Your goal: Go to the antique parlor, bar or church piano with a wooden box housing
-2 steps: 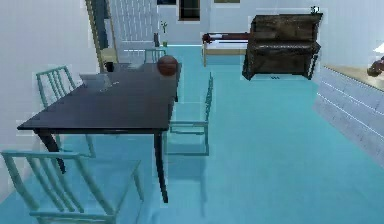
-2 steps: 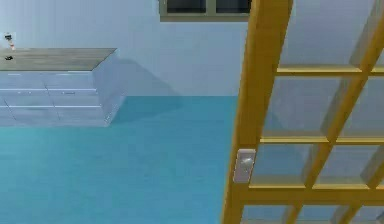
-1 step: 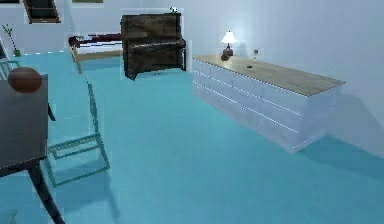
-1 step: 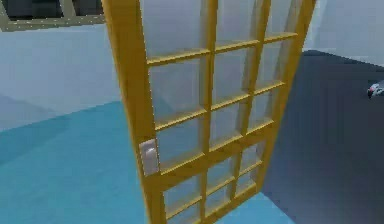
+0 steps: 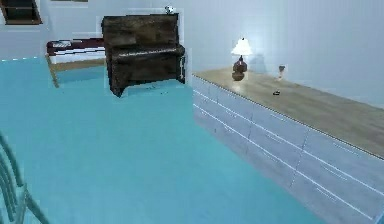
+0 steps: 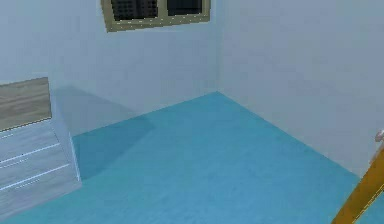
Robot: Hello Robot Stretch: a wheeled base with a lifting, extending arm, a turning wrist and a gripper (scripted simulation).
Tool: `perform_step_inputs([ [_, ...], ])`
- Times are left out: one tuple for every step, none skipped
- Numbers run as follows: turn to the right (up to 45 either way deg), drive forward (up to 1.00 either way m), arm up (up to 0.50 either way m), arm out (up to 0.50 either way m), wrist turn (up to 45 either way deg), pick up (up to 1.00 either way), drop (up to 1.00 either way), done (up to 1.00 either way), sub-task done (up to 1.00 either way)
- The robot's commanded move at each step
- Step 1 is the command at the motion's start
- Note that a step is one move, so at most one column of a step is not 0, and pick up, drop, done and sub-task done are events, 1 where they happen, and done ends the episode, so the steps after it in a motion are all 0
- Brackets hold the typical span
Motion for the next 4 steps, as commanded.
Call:
perform_step_inputs([
  [3.0,0.00,0.00,0.00,0.0,0.00,0.00,0.00,0.00],
  [0.0,0.85,0.00,0.00,0.0,0.00,0.00,0.00,0.00],
  [-39.0,0.00,0.00,0.00,0.0,0.00,0.00,0.00,0.00],
  [0.0,1.00,0.00,0.00,0.0,0.00,0.00,0.00,0.00],
])
